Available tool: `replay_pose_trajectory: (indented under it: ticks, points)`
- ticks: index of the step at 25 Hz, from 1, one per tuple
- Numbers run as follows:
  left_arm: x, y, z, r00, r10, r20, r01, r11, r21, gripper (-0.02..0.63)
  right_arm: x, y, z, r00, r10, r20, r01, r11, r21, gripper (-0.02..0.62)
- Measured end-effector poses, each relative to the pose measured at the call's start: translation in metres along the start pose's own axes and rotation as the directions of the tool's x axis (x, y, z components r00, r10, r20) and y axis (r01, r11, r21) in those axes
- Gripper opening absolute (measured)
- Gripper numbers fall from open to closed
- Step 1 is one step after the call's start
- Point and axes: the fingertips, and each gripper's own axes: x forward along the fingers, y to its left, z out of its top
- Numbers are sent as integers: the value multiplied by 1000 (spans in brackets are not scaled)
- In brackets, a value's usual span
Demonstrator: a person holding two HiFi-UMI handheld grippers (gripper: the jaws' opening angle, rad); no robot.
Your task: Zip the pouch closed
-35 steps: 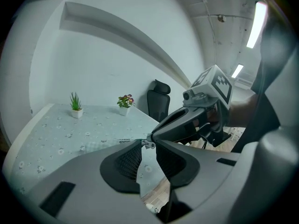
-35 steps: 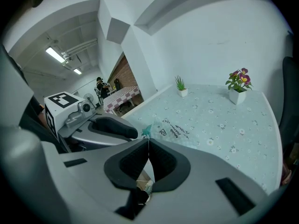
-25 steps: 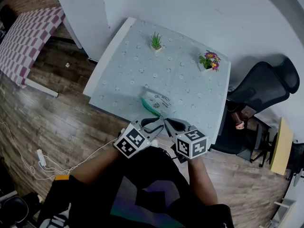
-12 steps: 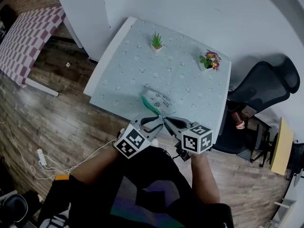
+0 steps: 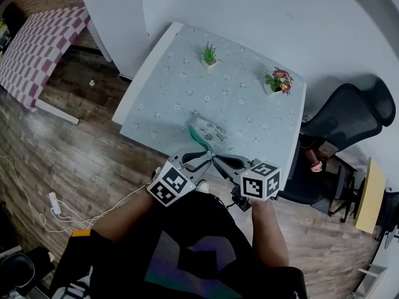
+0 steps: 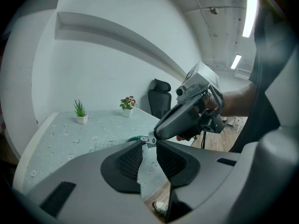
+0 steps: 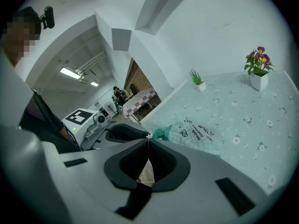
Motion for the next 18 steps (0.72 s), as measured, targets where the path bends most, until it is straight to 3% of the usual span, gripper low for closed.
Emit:
replay_pose_trajectory:
  ticks: [5,11,18]
  points:
    - [-3,-5,4,999,-27,29,27,1000,-5,44,-1,-2,-2,1000,-16,3,16,1000,4,18]
    - [-6,6,6,999,12,36,-11,1000,-17,23,-6,-5,-6,999,-30,12,29,999,16,18]
    - [-3,6,6,1000,-3,22,3,1000,-15,17,-5,-3,-8,999,-38,11,38,999,14,18]
